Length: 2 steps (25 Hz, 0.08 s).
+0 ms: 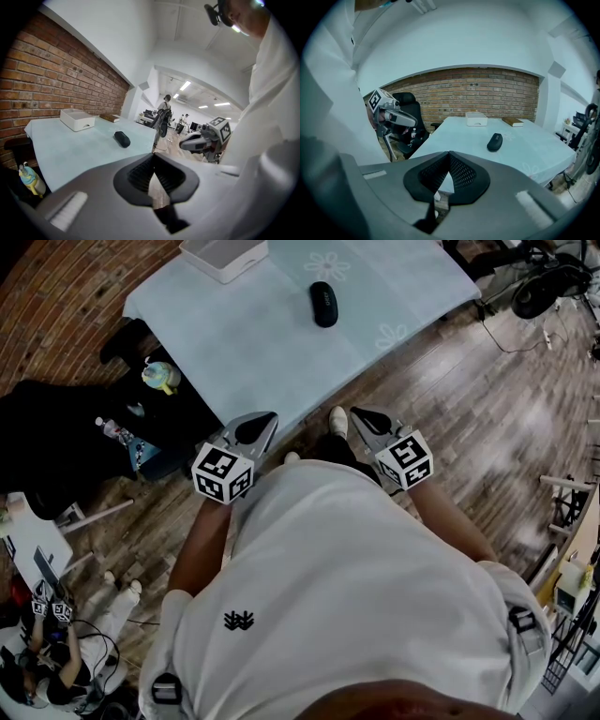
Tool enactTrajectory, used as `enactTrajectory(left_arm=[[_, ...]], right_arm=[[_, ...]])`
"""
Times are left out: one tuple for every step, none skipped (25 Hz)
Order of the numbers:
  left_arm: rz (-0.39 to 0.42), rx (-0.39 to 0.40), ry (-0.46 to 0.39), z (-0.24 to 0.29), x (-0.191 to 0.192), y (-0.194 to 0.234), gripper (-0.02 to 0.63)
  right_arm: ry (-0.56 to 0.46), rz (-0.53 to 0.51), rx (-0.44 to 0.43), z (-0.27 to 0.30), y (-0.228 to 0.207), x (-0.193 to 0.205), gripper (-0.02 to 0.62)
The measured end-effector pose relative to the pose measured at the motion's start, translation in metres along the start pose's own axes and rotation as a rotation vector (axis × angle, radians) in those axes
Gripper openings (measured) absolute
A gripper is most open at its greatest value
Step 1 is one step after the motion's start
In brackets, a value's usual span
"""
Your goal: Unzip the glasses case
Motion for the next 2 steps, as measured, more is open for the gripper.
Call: enactTrajectory(left_arm=[[0.0, -0.001, 0.002, 0.0013, -0.0008, 0.0007, 0.057], [-0.001, -0.001, 0.004, 0.0025, -0.0016, 0.0015, 0.057]], right_arm=[[0.001, 0.0, -0.001, 0.0006, -0.0017, -0.0006, 0.0], [0.002, 0.001, -0.002, 0.0012, -0.0034, -0.0011, 0.0]])
Point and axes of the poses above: the fingertips, and each gripper's own axes: z forward along the fingers, y to its left, x out of its underside, the point moved 7 cm from there along -z, backward along the fingers, and after that the axes turned 2 degrees about -x, right-handed, at the moved point
